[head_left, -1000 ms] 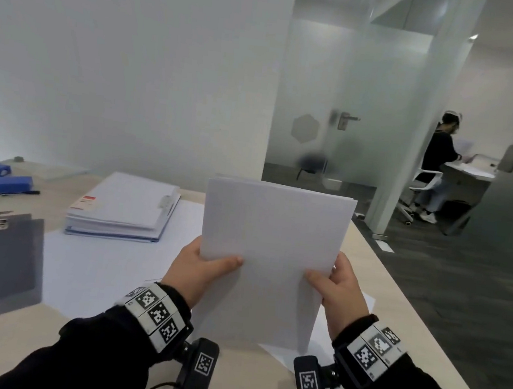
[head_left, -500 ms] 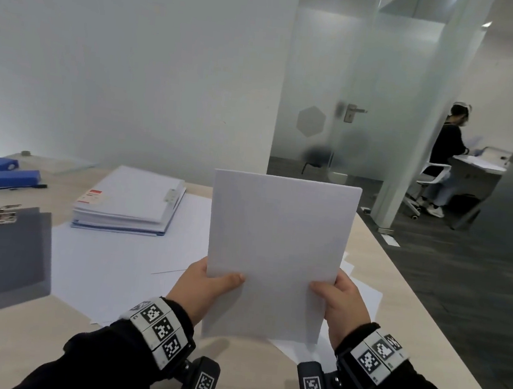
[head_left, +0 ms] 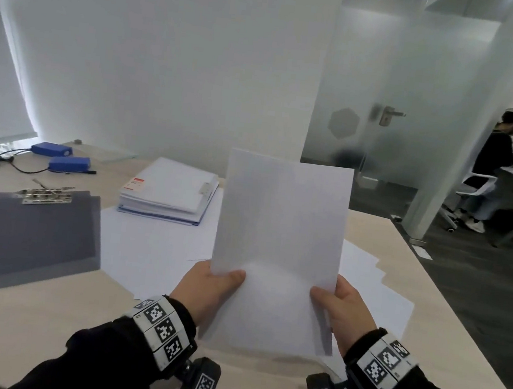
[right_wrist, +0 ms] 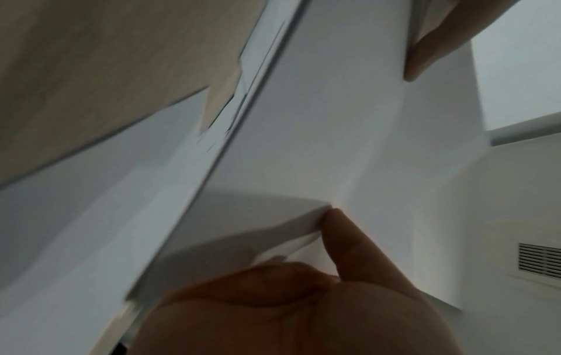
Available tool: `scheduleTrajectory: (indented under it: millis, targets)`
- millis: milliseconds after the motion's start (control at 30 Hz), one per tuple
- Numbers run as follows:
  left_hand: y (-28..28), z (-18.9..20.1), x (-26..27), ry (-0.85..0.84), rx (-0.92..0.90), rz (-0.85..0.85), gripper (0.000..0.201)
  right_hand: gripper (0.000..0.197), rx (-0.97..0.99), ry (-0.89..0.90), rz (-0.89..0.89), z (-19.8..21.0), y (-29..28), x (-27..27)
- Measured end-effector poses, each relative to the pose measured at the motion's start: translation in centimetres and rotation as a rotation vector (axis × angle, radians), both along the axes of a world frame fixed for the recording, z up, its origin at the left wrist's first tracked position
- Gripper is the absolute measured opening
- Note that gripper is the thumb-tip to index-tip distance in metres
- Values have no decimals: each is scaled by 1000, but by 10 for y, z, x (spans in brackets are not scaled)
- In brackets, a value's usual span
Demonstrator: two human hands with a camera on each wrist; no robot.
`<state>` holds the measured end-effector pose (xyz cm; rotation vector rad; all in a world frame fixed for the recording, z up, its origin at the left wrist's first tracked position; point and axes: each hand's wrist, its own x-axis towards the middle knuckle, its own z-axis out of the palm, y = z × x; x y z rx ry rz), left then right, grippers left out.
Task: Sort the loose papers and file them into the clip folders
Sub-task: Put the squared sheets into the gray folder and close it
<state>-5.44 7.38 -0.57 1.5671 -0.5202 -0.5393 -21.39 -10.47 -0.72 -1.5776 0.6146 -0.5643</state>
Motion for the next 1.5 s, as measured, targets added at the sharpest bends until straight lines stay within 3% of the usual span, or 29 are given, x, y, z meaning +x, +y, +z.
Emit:
scheduleTrajectory:
  millis: [100,233,367,500,633,767,867,933,1067,1333,1500]
  targets:
    - [28,3,4,13,-84,95,22,27,27,-23,47,1,22,19]
    - [71,3,21,-79,-43,159,21,25,93,-49,89,-4,51,55]
    - [123,-1,44,-226,61,260,29,23,193,-95,116,-8,79,96]
    - [179,-7,67,-272,132,406,22,26,287,-131,100,-15,107,143]
    - [237,-25,98,-439,394,496,18,25,320,-129,104,-20,140,189]
    - [276,-44,131,-655,795,399,38,24,311,-104,127,-22,167,219]
    - [295,-49,154,-643,1155,329,62,23,313,-81,119,-27,180,237]
    - [304,-51,165,-583,1277,289,75,23,322,-71,121,-29,186,246]
    - [317,-60,172,-588,1342,264,86,23,327,-76,120,-31,191,254]
    - [330,-62,146,-813,1263,195,87,22,316,-74,92,-32,188,265]
    - [334,-60,138,-882,1242,39,110,22,315,-88,92,-26,189,260]
